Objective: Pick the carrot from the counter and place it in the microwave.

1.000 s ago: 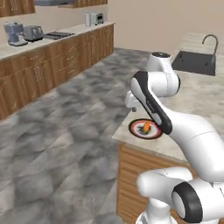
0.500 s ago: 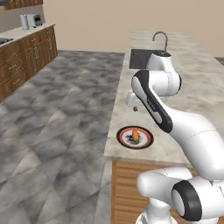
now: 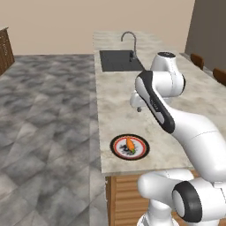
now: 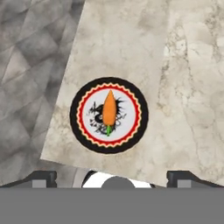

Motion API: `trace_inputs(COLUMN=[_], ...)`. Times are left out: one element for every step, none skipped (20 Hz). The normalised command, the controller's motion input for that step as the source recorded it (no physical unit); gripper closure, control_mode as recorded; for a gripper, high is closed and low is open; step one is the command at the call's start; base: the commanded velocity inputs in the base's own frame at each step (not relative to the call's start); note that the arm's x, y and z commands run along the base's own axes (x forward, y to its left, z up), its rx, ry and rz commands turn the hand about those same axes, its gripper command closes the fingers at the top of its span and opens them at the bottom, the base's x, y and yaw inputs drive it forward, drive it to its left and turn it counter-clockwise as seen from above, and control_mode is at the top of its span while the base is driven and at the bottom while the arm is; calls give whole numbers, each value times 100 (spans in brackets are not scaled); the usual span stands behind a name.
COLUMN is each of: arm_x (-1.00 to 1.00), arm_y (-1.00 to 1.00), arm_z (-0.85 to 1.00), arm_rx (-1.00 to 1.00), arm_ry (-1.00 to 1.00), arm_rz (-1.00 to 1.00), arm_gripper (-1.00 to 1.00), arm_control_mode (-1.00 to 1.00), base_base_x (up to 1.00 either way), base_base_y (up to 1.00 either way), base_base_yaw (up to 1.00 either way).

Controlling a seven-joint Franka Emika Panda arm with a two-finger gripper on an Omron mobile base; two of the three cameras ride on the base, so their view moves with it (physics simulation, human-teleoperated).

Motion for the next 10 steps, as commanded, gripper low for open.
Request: trace_inputs(arm_x=[0,26,37,44,47,59,49,58,65,69], arm_y=[0,8,0,0,1,0,0,1,16,19], arm_z=[0,-41,-57,-62,-76,-77,-74,-82,-88,-92], arm_rx=[0,0,0,0,0,0,1,0,0,0], arm_ry=[0,0,0,0,0,0,0,0,0,0], arm_rz=[0,-9,-6,-5,-3,-1,0,0,0,0], arm_gripper=[-100,-100,-100,-100,-100,-100,-100,-100,-100,-100], arm_control_mode=[100,-100,-100,-100,-100,-100,-100,-100,-100,-100], base_base_x=[31,0,0,0,0,0,0,0,0,0], base_base_y=[11,0,0,0,0,0,0,0,0,0], base_base_yaw=[-10,0,0,0,0,0,0,0,0,0])
